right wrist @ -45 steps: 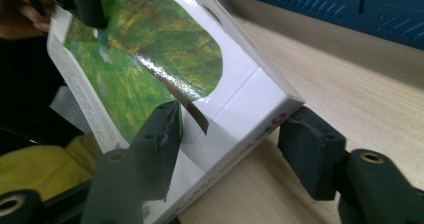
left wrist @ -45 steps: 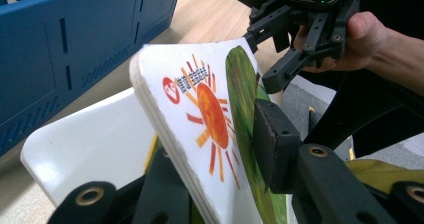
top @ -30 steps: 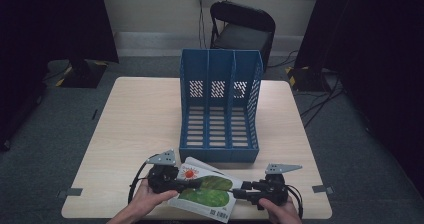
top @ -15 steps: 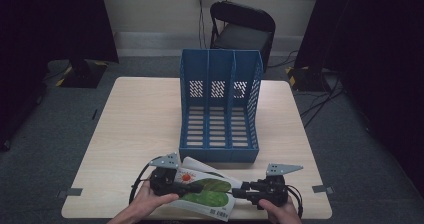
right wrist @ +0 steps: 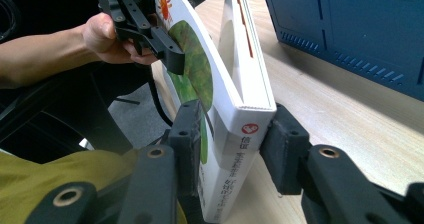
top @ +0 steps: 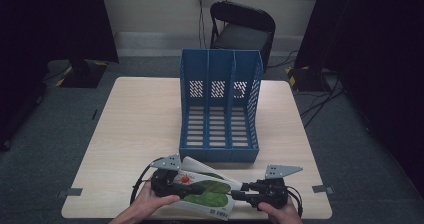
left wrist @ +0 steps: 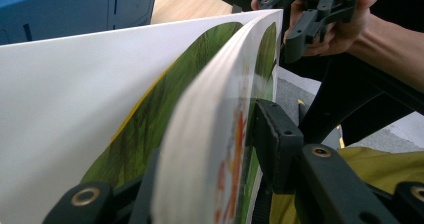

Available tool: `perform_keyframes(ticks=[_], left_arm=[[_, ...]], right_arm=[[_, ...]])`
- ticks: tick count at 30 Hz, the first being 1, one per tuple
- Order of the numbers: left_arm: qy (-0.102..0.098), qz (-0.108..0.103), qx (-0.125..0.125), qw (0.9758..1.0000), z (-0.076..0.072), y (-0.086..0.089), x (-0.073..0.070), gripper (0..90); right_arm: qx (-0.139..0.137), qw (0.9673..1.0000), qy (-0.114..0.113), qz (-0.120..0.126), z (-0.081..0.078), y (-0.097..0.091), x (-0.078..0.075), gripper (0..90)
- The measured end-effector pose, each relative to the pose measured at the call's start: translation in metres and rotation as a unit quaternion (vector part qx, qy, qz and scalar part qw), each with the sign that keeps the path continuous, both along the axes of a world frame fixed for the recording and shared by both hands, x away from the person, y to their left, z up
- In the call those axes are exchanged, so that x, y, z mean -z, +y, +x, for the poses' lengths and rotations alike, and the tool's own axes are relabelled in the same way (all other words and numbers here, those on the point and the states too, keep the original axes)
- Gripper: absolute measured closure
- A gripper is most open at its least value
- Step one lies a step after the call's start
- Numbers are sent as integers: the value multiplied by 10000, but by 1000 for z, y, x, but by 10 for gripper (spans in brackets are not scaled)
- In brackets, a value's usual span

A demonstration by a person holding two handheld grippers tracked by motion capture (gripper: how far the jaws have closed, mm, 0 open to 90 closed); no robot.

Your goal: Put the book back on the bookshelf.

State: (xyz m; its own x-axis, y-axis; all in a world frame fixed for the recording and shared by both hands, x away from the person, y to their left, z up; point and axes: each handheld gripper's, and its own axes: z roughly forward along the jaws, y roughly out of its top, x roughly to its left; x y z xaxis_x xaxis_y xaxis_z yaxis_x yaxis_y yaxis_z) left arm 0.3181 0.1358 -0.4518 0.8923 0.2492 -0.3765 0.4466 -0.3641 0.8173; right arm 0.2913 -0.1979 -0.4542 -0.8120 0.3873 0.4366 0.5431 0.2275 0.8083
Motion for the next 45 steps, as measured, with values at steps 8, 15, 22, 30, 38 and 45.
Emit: perform_keyframes(ticks=[8, 15, 22, 30, 38, 45], left_arm=[[-172, 131, -257, 9994, 1, 1, -2, 560], [-233, -29, -558, 9982, 3, 10, -7, 518], [-345, -44, -872, 9956, 6, 22, -9, 522], [-508, 34, -716, 9961, 4, 19, -8, 535], [-318, -57, -769, 9965, 6, 19, -9, 518], [-192, -170, -649, 9976, 6, 17, -10, 420]], right_arm=[[134, 9991, -383, -90, -3, 1, -6, 716], [54, 9980, -583, -234, -6, -1, -13, 734], [118, 9961, -795, -361, -11, -1, -20, 743], [-44, 9966, -686, -453, -12, 12, -9, 710], [-70, 9923, -797, -942, -7, 35, 1, 691], [-87, 9887, -1019, -1096, -12, 33, -2, 703]])
